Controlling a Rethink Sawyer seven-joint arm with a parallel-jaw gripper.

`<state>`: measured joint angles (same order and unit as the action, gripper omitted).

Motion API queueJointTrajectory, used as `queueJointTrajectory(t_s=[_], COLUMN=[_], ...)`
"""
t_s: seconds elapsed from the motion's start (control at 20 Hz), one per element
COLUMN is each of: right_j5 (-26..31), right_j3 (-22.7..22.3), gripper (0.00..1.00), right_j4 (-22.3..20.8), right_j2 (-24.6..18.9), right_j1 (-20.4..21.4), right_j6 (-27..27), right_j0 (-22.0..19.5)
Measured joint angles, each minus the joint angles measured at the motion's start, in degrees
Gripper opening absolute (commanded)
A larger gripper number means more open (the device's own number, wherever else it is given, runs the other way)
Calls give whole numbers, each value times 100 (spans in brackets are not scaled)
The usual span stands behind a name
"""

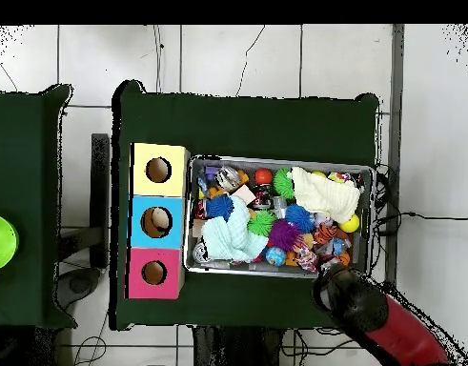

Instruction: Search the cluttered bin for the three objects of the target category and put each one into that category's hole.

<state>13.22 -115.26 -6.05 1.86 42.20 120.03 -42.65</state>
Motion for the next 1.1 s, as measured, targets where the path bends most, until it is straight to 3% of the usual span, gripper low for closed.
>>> queueJointTrajectory(t_s=[0.3, 0.8, 1.1], right_j5=[420, 445, 445], right_j3=[309, 774, 792], gripper=[100, 100, 100], right_j4=[-154, -456, -668], right_j2=[-27, -120, -182], right_j1=[25, -393, -502], right_j6=[0, 0, 0], right_j0=[-243, -853, -901])
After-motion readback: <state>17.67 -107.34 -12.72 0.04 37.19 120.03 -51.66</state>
